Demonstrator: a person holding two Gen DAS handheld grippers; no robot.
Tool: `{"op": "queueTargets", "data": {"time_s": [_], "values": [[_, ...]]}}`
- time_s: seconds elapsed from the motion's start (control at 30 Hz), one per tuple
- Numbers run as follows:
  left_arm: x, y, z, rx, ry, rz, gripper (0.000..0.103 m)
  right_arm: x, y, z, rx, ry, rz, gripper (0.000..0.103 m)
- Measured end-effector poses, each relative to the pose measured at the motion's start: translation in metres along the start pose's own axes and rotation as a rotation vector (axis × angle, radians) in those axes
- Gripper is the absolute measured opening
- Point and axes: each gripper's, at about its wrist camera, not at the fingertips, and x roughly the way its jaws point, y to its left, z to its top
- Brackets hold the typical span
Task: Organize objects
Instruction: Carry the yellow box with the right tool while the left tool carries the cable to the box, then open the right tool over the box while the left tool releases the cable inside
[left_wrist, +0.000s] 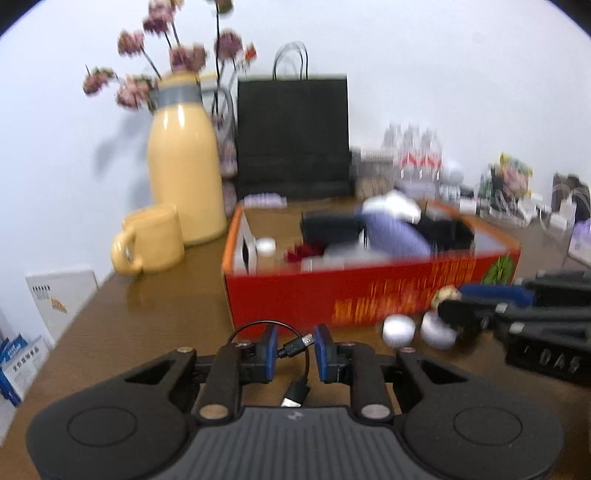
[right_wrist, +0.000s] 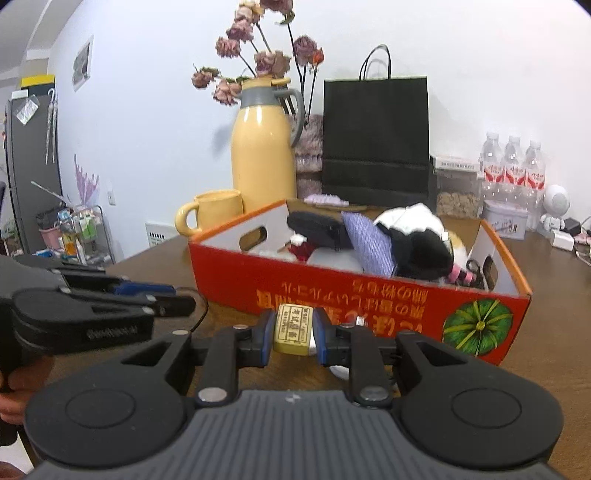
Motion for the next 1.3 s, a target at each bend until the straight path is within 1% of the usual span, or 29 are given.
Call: {"op": "queueTargets", "data": {"time_s": [0.17, 0.33, 0.5, 0.6, 0.67, 0.8, 0.9, 1.0, 1.03, 1.07, 1.1, 1.13, 1.17, 1.23, 1.27, 1.3], "values": [[-0.009, -0.004, 0.037, -0.016, -0.096, 0.005, 0.02, -0.007, -0.006, 0.019, -0.014, -0.065, -0.009, 0.022], [0.008, -0.017, 0.069, -0.025, -0.137, -0.003, 0.02, -0.002, -0.017, 0.048, -0.029, -0.121, -0.038, 0.022], [0.039, -0.032, 0.095, -0.04, -0.131, 0.001, 0.02, 0.014, -0.036, 0.069, -0.018, -0.145, -0.083, 0.023], [0.059, -0.036, 0.104, -0.056, -0.121, 0.003, 0.02, 0.028, -0.05, 0.076, 0.002, -0.143, -0.111, 0.023], [0.073, -0.04, 0.11, -0.046, -0.109, 0.007, 0.02, 0.037, -0.06, 0.078, 0.016, -0.136, -0.125, 0.023], [0.092, -0.046, 0.115, -0.018, -0.102, 0.019, 0.02, 0.051, -0.075, 0.076, 0.033, -0.113, -0.141, 0.023], [0.105, -0.046, 0.118, -0.023, -0.101, 0.025, 0.02, 0.062, -0.082, 0.08, 0.028, -0.105, -0.156, 0.023], [0.117, -0.047, 0.121, -0.025, -0.096, 0.049, 0.021, 0.074, -0.09, 0.082, 0.03, -0.09, -0.172, 0.023], [0.121, -0.046, 0.121, -0.023, -0.096, 0.057, 0.031, 0.078, -0.093, 0.08, 0.036, -0.083, -0.176, 0.024], [0.123, -0.044, 0.121, -0.024, -0.101, 0.061, 0.052, 0.081, -0.096, 0.078, 0.045, -0.076, -0.174, 0.029], [0.124, -0.042, 0.121, -0.029, -0.112, 0.06, 0.064, 0.082, -0.099, 0.076, 0.052, -0.067, -0.173, 0.035], [0.125, -0.04, 0.121, -0.037, -0.127, 0.059, 0.087, 0.084, -0.102, 0.075, 0.058, -0.061, -0.173, 0.053], [0.124, -0.038, 0.119, -0.049, -0.148, 0.057, 0.103, 0.084, -0.104, 0.074, 0.064, -0.062, -0.176, 0.076], [0.121, -0.036, 0.115, -0.057, -0.187, 0.057, 0.103, 0.082, -0.107, 0.073, 0.07, -0.081, -0.188, 0.098], [0.121, -0.035, 0.114, -0.056, -0.189, 0.058, 0.103, 0.08, -0.107, 0.072, 0.068, -0.089, -0.188, 0.103], [0.121, -0.033, 0.115, -0.062, -0.18, 0.059, 0.103, 0.078, -0.107, 0.071, 0.067, -0.094, -0.19, 0.103]]}}
